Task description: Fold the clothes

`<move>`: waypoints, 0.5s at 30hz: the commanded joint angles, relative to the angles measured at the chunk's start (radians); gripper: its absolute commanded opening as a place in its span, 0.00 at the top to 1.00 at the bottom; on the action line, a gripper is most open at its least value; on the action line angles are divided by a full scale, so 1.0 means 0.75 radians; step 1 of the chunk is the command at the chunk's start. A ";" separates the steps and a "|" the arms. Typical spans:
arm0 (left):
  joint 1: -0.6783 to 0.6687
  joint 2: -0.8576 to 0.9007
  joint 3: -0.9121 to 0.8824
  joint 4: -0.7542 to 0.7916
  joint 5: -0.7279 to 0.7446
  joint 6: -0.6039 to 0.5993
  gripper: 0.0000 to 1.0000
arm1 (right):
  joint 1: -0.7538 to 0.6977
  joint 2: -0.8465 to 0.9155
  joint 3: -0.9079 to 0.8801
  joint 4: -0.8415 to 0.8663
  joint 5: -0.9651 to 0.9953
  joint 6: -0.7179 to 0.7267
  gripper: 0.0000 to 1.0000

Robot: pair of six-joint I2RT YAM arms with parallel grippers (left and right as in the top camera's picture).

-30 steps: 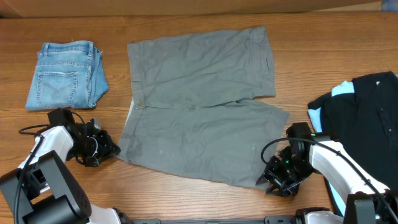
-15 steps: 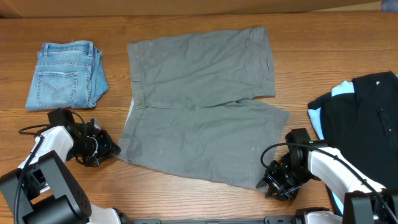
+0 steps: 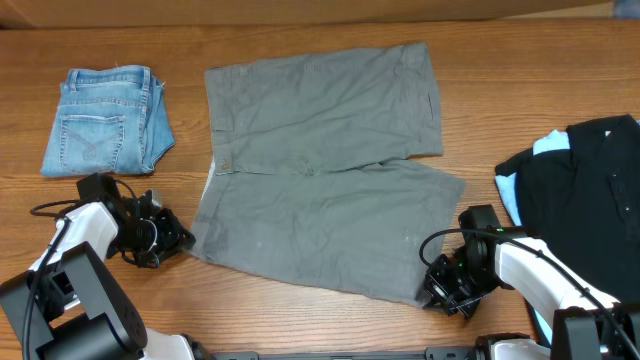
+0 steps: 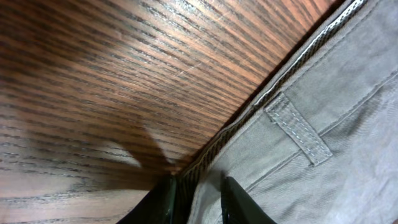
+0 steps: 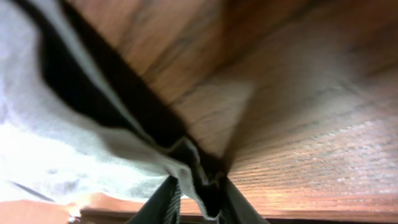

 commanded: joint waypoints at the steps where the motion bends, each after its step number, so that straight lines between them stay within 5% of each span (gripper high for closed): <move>1: -0.003 0.016 0.012 0.004 -0.007 0.016 0.70 | 0.006 -0.001 -0.013 0.005 0.060 0.013 0.91; 15: -0.002 -0.027 0.158 -0.170 0.066 0.011 0.84 | 0.006 -0.282 0.161 -0.174 0.070 0.009 0.96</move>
